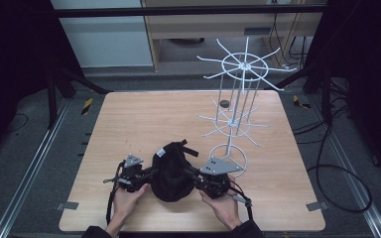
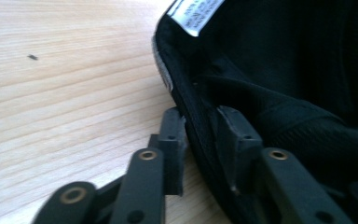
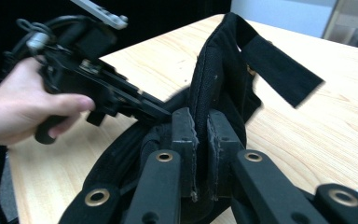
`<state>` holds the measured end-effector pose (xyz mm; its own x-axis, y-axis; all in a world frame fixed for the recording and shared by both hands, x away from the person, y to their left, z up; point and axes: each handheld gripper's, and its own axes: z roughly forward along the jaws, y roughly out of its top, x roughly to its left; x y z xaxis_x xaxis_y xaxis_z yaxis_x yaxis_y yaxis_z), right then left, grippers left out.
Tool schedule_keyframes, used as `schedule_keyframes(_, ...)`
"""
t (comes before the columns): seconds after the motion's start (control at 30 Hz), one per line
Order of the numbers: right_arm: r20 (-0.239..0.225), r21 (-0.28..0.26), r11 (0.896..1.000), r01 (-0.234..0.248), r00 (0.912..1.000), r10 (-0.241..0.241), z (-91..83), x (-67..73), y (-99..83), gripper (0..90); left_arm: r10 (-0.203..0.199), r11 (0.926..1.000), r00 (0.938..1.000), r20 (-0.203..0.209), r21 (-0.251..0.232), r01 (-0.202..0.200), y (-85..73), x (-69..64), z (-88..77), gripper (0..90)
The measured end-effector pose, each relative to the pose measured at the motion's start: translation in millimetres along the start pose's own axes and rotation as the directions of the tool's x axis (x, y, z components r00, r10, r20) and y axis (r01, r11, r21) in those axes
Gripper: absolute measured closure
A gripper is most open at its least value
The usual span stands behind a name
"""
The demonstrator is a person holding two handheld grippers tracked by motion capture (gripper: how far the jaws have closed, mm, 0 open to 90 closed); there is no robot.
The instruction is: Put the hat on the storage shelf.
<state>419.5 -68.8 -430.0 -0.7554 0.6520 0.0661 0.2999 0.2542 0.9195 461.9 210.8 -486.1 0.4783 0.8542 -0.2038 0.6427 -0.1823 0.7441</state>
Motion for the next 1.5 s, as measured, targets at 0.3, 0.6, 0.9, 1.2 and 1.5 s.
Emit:
schedule_keyframes(0.3,0.047,-0.011,1.0,-0.013,0.9988,0.013,-5.9,-5.7,0.1,84.0,0.012,0.9938,0.9987,0.05,-0.111,-0.007,12.3,1.1,-36.2,58.7)
schedule_keyframes(0.6,0.058,0.007,1.0,0.005,0.9983,-0.005,-3.5,-2.8,-2.2,83.9,0.022,0.9816,0.9932,0.115,-0.191,0.0,29.8,-17.6,-61.5,56.7)
schedule_keyframes(0.9,0.062,0.013,1.0,0.015,0.9979,-0.016,-2.6,-1.1,-3.2,83.7,0.099,0.9681,0.9856,0.137,-0.242,-0.064,52.5,-50.8,-64.8,53.0)
schedule_keyframes(1.2,0.049,0.013,1.0,0.029,0.9984,-0.029,-1.6,1.8,-2.9,83.7,0.086,0.9697,0.9879,0.129,-0.238,-0.054,69.4,-73.1,-48.9,45.5)
schedule_keyframes(1.5,0.036,0.019,0.998,0.064,0.9973,-0.065,0.1,5.7,-3.3,83.8,0.067,0.9787,0.9959,0.061,-0.198,-0.053,76.5,-83.9,-31.7,36.1)
